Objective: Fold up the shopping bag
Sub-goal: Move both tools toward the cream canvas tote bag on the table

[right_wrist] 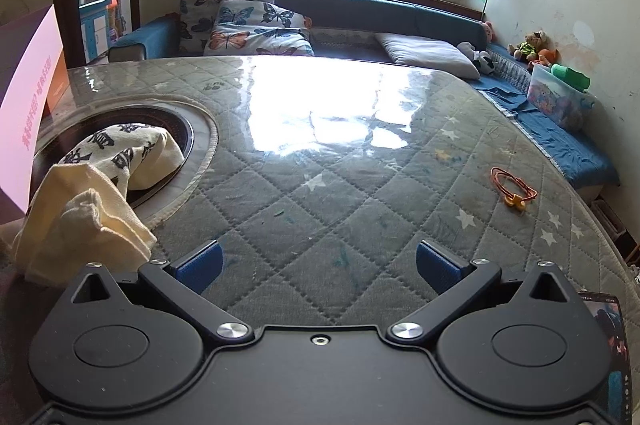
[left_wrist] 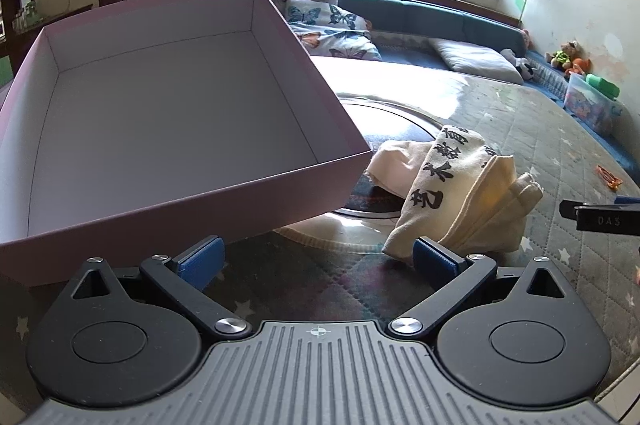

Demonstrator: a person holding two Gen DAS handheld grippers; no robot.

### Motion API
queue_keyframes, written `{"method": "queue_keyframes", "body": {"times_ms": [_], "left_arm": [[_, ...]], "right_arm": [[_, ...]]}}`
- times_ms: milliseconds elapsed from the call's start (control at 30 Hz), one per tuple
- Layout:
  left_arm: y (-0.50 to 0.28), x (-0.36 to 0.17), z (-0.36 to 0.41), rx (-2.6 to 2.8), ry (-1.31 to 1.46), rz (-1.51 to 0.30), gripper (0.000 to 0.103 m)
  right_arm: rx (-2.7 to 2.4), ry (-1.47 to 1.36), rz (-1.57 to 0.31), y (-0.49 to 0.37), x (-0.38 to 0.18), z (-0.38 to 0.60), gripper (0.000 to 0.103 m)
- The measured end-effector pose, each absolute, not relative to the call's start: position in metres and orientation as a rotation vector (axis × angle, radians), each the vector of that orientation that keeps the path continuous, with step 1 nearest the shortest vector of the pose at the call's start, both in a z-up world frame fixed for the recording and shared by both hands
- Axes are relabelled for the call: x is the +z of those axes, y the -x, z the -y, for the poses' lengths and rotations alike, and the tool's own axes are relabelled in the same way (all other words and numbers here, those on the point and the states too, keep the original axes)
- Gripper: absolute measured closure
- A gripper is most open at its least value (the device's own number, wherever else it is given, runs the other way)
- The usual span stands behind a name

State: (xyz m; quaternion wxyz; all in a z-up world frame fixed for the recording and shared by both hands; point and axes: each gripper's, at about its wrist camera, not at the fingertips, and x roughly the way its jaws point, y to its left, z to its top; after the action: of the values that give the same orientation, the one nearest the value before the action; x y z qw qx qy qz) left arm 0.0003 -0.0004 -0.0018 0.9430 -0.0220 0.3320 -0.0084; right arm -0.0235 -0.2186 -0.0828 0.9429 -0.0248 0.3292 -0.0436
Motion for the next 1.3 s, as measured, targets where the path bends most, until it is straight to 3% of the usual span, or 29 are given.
{"method": "queue_keyframes", "body": {"times_ms": [367,1300], "left_arm": [[0.010,-0.044,0.001,-0.030,0.067,-0.668,0.002],[0.034,-0.048,0.012,-0.018,0.056,-0.695,0.002]], "right_arm": [[-0.065,0.071,-0.686,0.027,-0.088,0.215,0.000],[0.021,0.049,-0.711,0.066,-0.085,0.213,0.000]]}}
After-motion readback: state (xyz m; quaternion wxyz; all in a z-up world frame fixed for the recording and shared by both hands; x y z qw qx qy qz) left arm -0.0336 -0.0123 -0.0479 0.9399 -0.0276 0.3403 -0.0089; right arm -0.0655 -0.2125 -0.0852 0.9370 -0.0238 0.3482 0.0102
